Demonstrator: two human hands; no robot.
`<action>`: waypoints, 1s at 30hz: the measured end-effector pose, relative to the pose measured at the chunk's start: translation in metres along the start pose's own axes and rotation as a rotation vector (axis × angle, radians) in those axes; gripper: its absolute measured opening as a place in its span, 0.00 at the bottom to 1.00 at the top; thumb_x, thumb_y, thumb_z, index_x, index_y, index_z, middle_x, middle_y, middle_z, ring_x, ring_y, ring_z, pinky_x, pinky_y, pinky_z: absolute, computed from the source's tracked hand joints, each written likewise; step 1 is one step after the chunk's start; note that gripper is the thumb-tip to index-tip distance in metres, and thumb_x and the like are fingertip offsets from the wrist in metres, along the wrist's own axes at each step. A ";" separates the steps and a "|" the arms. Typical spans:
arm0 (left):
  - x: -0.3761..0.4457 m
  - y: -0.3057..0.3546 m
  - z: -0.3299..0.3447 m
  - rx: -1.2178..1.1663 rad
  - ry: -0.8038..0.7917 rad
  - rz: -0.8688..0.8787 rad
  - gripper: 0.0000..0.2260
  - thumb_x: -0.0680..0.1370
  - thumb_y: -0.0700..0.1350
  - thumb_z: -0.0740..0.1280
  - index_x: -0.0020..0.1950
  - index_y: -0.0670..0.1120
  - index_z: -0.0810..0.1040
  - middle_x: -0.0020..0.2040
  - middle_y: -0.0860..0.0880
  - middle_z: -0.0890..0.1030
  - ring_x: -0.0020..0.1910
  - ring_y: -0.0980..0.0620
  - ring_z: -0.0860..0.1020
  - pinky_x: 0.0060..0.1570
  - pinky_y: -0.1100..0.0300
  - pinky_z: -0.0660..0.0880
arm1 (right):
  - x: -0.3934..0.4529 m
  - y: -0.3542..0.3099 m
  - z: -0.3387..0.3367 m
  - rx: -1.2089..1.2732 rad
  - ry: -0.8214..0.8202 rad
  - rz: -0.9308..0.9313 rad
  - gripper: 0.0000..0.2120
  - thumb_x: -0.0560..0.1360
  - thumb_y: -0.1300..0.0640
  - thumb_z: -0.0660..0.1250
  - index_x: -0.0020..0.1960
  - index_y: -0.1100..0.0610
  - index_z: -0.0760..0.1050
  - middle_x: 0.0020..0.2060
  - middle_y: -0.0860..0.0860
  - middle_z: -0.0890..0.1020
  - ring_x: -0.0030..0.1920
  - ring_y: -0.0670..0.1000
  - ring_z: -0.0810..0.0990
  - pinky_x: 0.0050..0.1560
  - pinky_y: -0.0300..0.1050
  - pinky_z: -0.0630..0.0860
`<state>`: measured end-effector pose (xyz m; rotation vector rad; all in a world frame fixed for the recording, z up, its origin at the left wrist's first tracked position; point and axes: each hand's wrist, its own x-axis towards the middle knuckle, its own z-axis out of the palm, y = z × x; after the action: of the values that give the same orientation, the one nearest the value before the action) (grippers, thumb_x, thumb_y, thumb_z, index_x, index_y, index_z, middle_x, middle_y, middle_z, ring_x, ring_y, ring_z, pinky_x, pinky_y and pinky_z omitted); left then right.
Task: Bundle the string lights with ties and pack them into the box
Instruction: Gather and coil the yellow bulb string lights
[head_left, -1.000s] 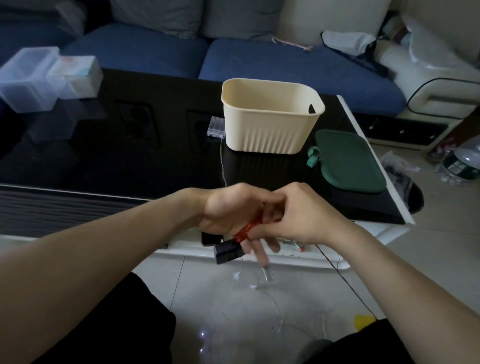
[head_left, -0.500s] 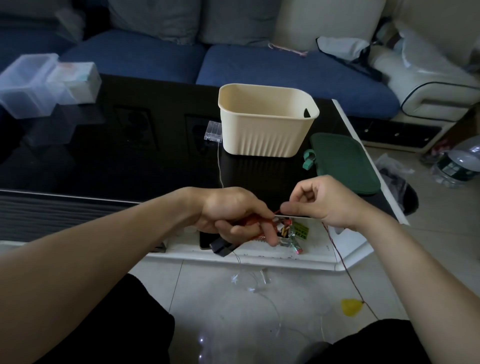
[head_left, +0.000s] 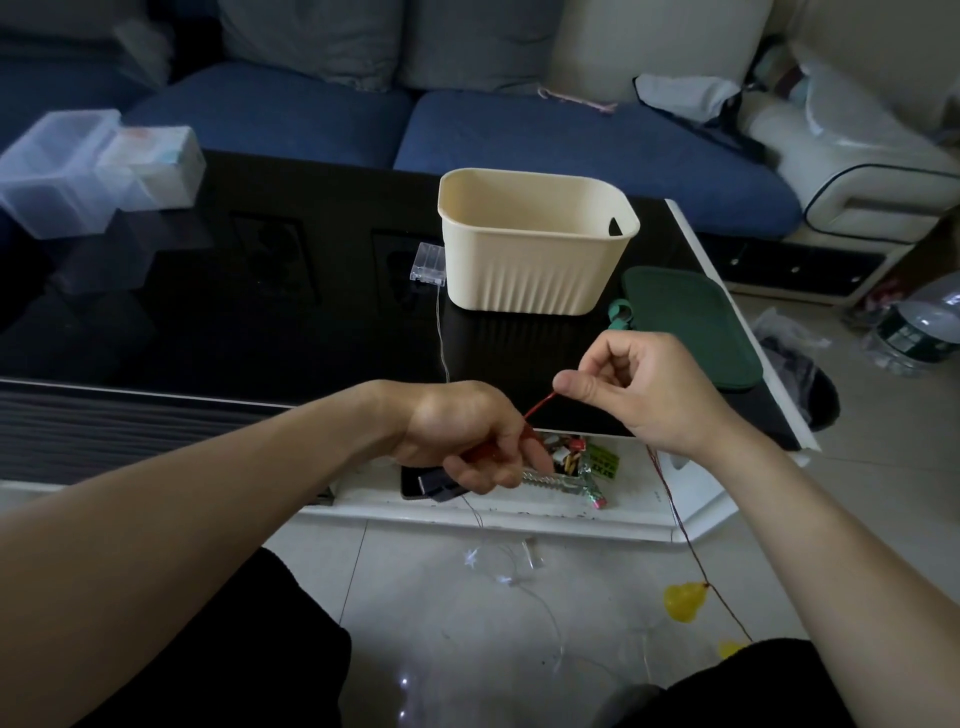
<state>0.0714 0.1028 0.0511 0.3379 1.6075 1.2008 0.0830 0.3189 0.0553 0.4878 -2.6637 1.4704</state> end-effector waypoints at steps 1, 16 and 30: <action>0.001 0.000 0.000 -0.009 0.007 0.010 0.20 0.76 0.34 0.51 0.65 0.31 0.71 0.32 0.45 0.72 0.21 0.54 0.65 0.21 0.63 0.58 | 0.001 0.001 0.000 -0.002 0.006 0.000 0.16 0.67 0.43 0.75 0.37 0.55 0.78 0.29 0.48 0.76 0.30 0.43 0.71 0.32 0.33 0.68; -0.004 0.013 -0.013 -0.531 0.278 0.385 0.20 0.74 0.45 0.59 0.62 0.36 0.74 0.28 0.50 0.66 0.21 0.55 0.61 0.26 0.61 0.53 | -0.003 0.020 -0.002 -0.054 -0.426 0.413 0.18 0.84 0.50 0.59 0.46 0.61 0.79 0.31 0.51 0.80 0.33 0.50 0.81 0.38 0.42 0.78; 0.008 0.015 -0.004 -0.653 0.727 0.560 0.13 0.86 0.41 0.52 0.61 0.34 0.70 0.33 0.46 0.78 0.24 0.52 0.71 0.27 0.62 0.70 | -0.008 -0.008 0.034 -0.310 -0.654 0.389 0.14 0.85 0.56 0.55 0.64 0.48 0.75 0.40 0.47 0.82 0.36 0.44 0.79 0.40 0.40 0.76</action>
<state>0.0595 0.1128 0.0585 -0.1105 1.6227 2.3941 0.0959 0.2883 0.0413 0.5126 -3.5953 1.0442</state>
